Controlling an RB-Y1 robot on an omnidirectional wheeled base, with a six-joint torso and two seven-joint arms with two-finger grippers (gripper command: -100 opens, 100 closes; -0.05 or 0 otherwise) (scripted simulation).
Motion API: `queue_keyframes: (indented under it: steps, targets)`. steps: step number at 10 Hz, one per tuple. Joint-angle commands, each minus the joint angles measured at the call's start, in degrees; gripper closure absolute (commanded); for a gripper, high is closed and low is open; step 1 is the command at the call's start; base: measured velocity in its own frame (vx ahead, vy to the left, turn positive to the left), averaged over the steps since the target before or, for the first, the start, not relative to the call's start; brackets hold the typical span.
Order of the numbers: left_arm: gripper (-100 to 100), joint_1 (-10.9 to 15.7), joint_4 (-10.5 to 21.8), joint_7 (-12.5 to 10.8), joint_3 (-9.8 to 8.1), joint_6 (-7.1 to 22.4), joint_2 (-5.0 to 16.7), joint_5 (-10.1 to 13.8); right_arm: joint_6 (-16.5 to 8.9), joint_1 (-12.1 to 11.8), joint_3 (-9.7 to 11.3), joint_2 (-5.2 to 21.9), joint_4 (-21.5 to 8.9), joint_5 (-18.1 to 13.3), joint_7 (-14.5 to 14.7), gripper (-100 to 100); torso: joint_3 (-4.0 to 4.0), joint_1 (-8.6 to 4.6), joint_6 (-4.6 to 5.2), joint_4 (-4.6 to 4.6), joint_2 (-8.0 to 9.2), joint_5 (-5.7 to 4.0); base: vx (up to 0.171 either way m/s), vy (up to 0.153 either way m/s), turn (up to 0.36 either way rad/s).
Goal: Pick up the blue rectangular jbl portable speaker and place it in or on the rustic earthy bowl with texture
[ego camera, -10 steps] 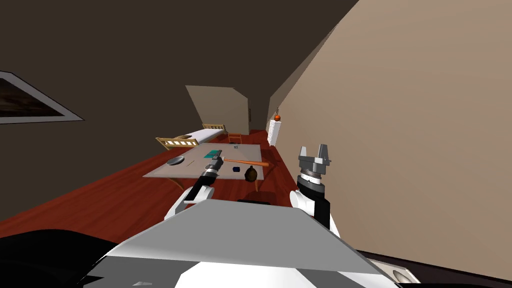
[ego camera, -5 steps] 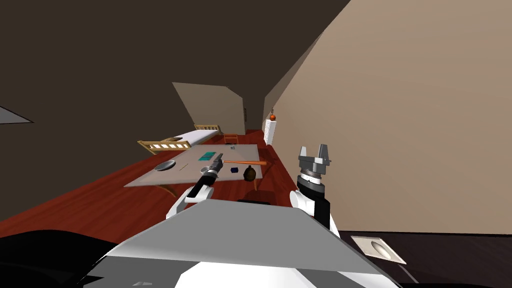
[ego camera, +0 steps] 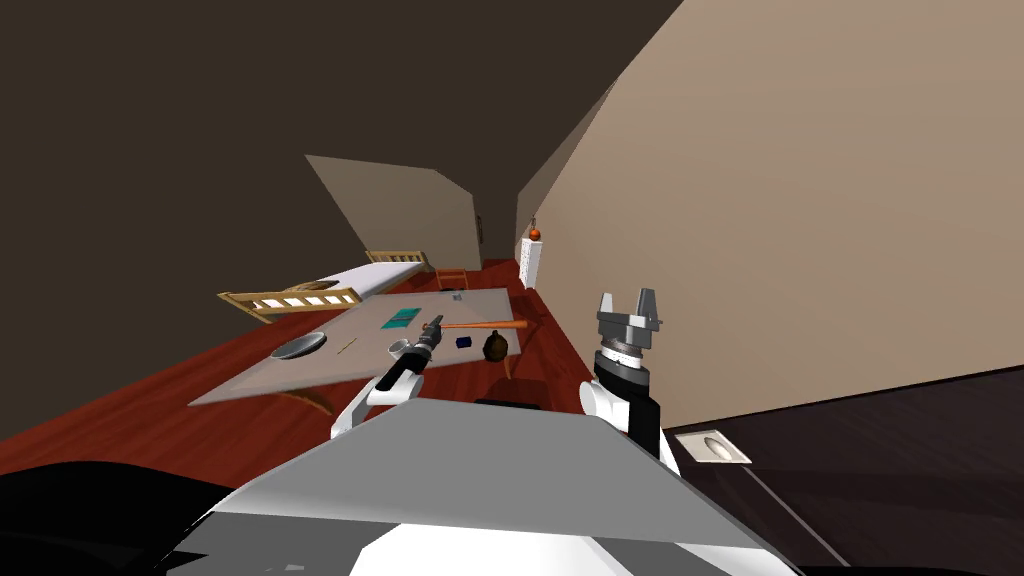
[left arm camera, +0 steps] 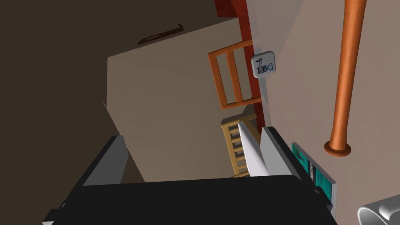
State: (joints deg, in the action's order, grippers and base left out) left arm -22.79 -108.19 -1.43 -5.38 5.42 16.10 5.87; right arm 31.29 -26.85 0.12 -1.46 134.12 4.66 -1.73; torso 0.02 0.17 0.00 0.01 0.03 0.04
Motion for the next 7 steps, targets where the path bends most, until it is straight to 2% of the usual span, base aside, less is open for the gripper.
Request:
queue_keyframes:
  steps: [1, 2, 3, 4, 5, 6, 7]
  targets:
    - [-100, 0.6, 1.7, -0.1, -0.55, 2.0, 0.6, 0.5, 0.0, 0.0, 0.0, 0.0, 0.0, 0.0, 0.0, 0, 0.00, 0.00, 0.00, 0.00, 0.00, 0.00, -0.025, 0.029, -0.132]
    - [-100, 1.4, 4.2, 0.1, -1.38, 4.0, 1.3, 1.1, 0.0, 0.0, 0.0, 0.0, 0.0, 0.0, 0.0, 0, 0.00, -0.02, -0.03, 0.00, 0.00, -0.01, -0.024, 0.030, -0.236]
    - [-100, 1.4, 4.4, 0.1, -1.38, 4.9, 1.3, 1.1, 0.0, 0.0, 0.0, 0.0, 0.0, 0.0, 0.0, 0, 0.00, 0.00, 0.00, 0.00, 0.00, -0.01, -0.019, 0.035, -0.144]
    - [-100, 2.3, 6.5, 0.1, -2.27, 7.0, 2.0, 1.8, 0.0, 0.0, 0.0, 0.0, 0.0, 0.0, 0.0, 0, -0.01, 0.00, -0.03, 0.00, -0.02, 0.00, -0.023, 0.036, -0.242]
    - [-100, 2.3, 7.3, 0.1, -2.27, 7.7, 2.0, 1.8, 0.0, 0.0, 0.0, 0.0, 0.0, 0.0, 0.0, 0, 0.00, 0.02, 0.00, 0.00, -0.01, 0.00, -0.021, 0.032, -0.110]
    - [-100, 3.2, 9.7, 0.1, -3.23, 9.6, 2.6, 2.5, 0.0, 0.0, 0.0, 0.0, 0.0, 0.0, 0.0, 0, -0.01, 0.01, -0.04, 0.00, -0.03, 0.00, -0.028, 0.028, -0.215]
    - [-100, 3.2, 10.2, 0.1, -3.23, 10.6, 2.6, 2.5, 0.0, 0.0, 0.0, 0.0, 0.0, 0.0, 0.0, 0, 0.00, 0.00, 0.00, 0.00, -0.01, 0.00, -0.018, 0.026, -0.151]
